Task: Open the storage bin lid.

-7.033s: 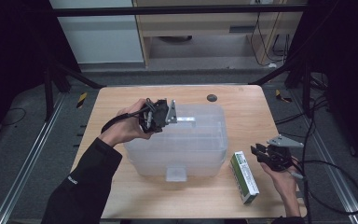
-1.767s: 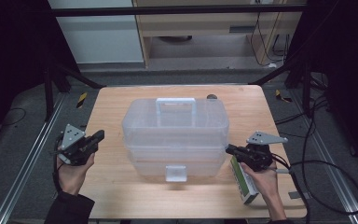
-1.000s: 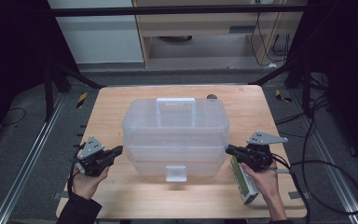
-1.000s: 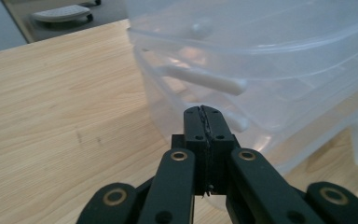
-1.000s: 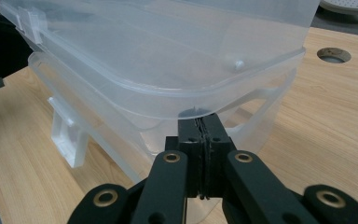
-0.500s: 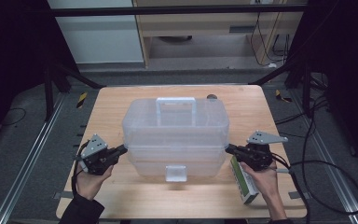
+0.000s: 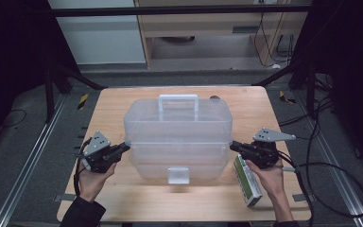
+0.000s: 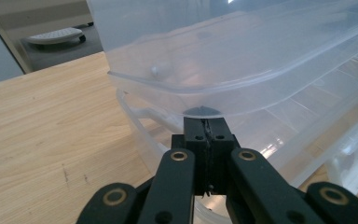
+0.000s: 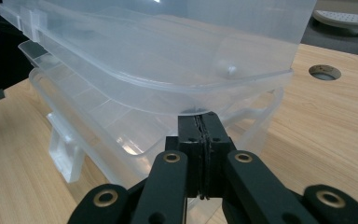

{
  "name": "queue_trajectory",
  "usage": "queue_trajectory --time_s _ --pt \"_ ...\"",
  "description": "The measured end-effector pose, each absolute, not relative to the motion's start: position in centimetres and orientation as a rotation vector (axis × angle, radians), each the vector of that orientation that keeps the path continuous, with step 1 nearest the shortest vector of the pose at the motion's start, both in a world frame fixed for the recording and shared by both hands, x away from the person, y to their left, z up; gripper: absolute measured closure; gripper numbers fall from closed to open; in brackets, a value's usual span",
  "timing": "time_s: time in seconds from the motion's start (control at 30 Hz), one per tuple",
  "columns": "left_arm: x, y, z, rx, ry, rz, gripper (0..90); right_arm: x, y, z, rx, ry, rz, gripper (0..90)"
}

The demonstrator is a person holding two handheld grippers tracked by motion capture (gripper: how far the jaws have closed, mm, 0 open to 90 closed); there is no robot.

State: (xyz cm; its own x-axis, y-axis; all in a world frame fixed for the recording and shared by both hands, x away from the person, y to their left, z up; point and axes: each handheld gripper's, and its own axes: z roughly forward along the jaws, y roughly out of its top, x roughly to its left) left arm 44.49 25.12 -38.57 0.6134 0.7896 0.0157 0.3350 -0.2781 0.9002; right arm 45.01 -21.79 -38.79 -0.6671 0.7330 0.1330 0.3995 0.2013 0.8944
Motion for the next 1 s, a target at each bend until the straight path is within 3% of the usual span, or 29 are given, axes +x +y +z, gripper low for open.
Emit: queue_trajectory --time_s 1.0 --pt "46.2 24.5 -36.8 1.789 0.926 0.6 89.3 46.6 -22.0 -37.1 1.024 2.118 1.493 88.4"
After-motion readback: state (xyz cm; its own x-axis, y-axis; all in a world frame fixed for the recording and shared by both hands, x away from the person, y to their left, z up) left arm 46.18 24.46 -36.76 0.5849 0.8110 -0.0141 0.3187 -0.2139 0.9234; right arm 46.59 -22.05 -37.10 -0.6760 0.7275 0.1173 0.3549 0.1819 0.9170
